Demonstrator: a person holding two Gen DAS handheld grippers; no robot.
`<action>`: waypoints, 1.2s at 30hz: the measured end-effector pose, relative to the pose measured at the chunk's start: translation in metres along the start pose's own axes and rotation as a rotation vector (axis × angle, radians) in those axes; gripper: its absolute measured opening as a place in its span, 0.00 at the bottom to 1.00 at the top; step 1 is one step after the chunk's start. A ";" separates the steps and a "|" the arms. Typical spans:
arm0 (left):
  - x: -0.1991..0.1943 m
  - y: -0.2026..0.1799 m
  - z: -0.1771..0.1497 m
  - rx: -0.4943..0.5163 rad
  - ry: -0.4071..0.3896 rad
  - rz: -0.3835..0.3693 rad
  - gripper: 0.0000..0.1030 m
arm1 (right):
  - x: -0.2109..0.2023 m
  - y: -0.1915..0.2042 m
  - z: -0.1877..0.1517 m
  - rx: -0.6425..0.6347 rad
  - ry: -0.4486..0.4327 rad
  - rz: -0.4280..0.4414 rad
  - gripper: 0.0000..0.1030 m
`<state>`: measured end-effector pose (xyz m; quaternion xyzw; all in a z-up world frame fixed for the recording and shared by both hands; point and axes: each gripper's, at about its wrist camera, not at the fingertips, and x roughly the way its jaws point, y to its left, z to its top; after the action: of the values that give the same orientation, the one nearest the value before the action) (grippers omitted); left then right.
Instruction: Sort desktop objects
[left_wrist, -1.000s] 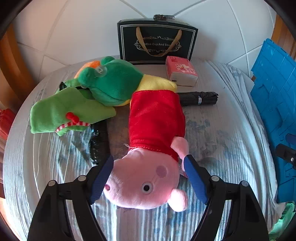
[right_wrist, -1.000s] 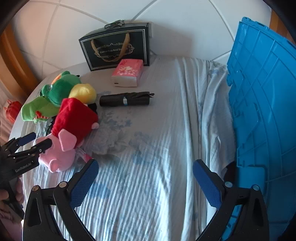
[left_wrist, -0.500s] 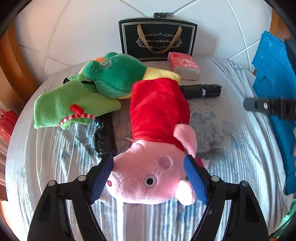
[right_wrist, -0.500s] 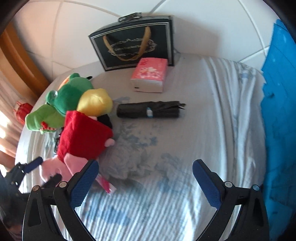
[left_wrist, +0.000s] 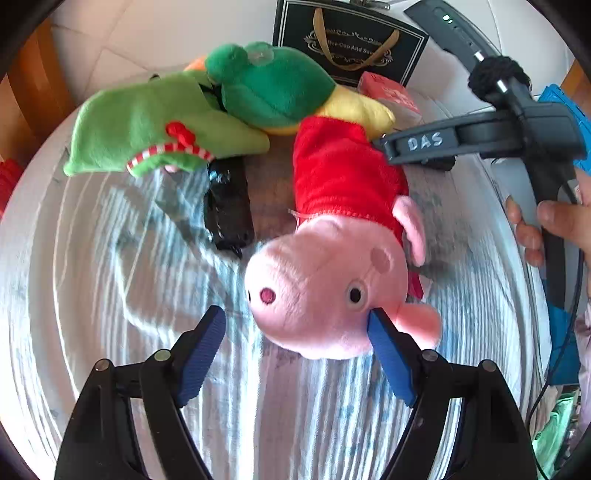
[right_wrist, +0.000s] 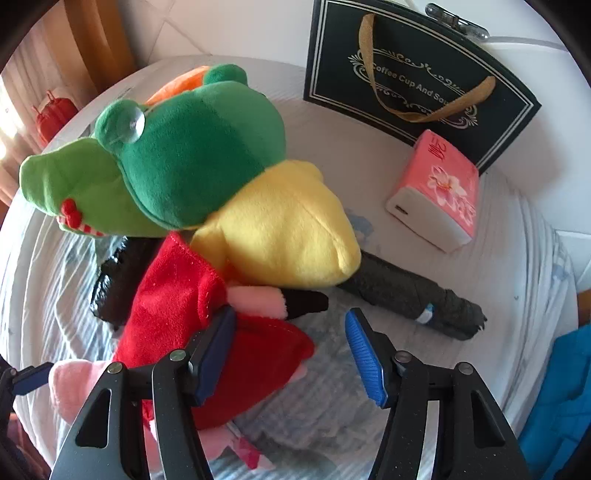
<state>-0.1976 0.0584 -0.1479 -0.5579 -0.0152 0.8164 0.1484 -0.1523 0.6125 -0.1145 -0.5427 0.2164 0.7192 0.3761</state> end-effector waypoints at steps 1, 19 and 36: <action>0.005 0.003 -0.004 -0.003 0.012 -0.008 0.79 | -0.003 -0.004 -0.005 0.017 0.015 0.000 0.58; -0.038 0.009 0.021 -0.033 -0.132 0.072 0.81 | -0.047 -0.039 -0.132 0.248 0.031 0.099 0.83; 0.030 0.025 0.017 -0.007 -0.059 0.199 0.81 | -0.045 -0.040 -0.035 0.231 -0.125 0.052 0.81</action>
<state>-0.2291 0.0451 -0.1732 -0.5327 0.0330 0.8432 0.0643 -0.0940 0.5985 -0.0797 -0.4440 0.2880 0.7315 0.4299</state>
